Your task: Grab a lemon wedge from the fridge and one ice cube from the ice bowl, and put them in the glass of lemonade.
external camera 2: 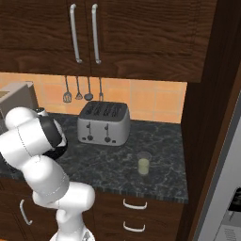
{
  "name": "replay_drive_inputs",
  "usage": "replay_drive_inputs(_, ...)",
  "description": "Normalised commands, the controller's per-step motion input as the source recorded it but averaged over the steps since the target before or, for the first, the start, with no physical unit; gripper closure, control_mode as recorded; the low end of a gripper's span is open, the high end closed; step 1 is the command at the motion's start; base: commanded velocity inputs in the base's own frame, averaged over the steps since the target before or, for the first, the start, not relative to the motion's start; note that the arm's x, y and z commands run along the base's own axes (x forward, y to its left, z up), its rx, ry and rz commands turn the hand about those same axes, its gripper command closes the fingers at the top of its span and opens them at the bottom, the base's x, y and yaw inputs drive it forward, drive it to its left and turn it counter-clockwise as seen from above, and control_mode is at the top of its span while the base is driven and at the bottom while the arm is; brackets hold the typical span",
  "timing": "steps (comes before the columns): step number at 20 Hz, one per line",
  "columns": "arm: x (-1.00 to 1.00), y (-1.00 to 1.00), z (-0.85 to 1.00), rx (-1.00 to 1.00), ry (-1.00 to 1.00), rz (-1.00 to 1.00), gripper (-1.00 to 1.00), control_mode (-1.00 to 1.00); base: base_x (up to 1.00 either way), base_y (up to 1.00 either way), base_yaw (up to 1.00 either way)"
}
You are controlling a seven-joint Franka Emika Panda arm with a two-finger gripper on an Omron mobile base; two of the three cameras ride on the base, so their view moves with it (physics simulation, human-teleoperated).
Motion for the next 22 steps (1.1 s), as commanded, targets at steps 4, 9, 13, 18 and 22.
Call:
replay_drive_inputs(4,0.0,0.0,0.39,0.11,-0.2,0.0,1.0,-1.0,0.0,0.0,0.0)
replay_drive_inputs(9,0.0,0.0,0.29,0.08,-0.18,0.0,1.0,-1.0,0.0,0.0,0.0)
replay_drive_inputs(13,-0.06,-0.13,0.28,0.0,-0.1,0.0,1.0,-1.0,0.0,0.0,0.0)
replay_drive_inputs(18,-0.17,-0.67,0.79,-0.11,0.0,0.0,1.0,-1.0,0.0,0.0,0.0)
replay_drive_inputs(22,-0.08,-0.99,0.75,-0.1,0.0,-0.02,1.0,-1.0,0.0,0.0,0.0)
